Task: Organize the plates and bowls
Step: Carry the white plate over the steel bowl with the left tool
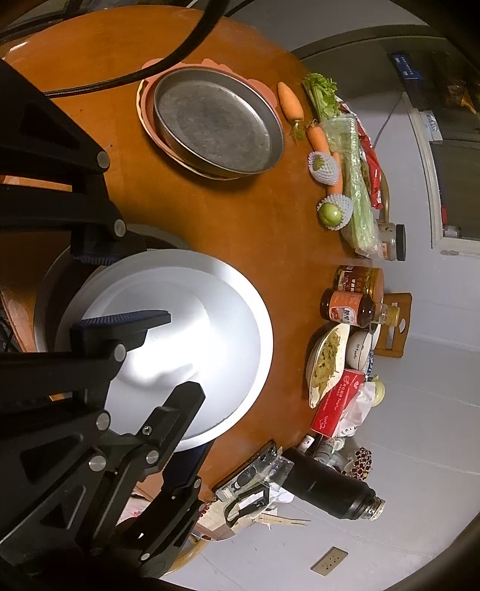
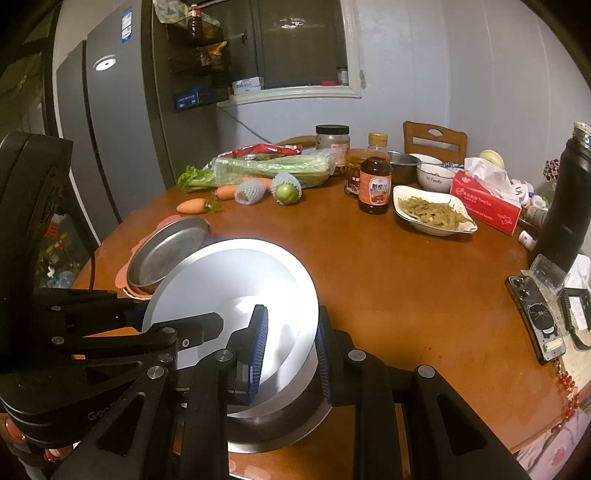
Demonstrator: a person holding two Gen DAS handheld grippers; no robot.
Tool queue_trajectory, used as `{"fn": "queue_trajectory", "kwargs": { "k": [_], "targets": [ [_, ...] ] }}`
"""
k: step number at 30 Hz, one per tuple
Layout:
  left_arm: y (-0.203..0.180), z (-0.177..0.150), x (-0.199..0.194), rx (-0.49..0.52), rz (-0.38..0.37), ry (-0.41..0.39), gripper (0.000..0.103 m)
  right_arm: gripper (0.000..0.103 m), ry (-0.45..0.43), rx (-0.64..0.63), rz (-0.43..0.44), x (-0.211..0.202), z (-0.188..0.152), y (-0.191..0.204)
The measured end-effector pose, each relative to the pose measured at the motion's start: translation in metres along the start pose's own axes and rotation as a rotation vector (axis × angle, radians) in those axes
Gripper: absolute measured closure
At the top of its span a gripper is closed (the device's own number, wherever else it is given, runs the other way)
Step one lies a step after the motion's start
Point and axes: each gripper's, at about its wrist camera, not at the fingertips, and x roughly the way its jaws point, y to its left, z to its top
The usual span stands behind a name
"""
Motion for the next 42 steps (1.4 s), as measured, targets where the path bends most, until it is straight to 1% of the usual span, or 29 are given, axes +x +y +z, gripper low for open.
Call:
{"fn": "queue_trajectory", "kwargs": {
  "k": [14, 21, 31, 38, 42],
  "targets": [
    [-0.003, -0.002, 0.009, 0.005, 0.023, 0.016, 0.082, 0.076, 0.012, 0.001, 0.013, 0.008, -0.005, -0.005],
    [-0.003, -0.003, 0.014, 0.000, 0.022, 0.026, 0.082, 0.076, 0.017, 0.006, 0.015, 0.012, -0.009, -0.009],
    [-0.003, -0.004, 0.018, 0.003, 0.035, 0.020, 0.082, 0.076, 0.019, 0.015, 0.026, 0.017, -0.012, -0.014],
    [-0.004, -0.004, 0.016, 0.004, 0.043, 0.020, 0.082, 0.076, 0.023, 0.009, 0.029, 0.019, -0.014, -0.012],
    [0.002, -0.006, 0.013, -0.012, 0.041, 0.015, 0.082, 0.076, 0.027, -0.003, 0.035, 0.019, -0.014, -0.008]
  ]
}}
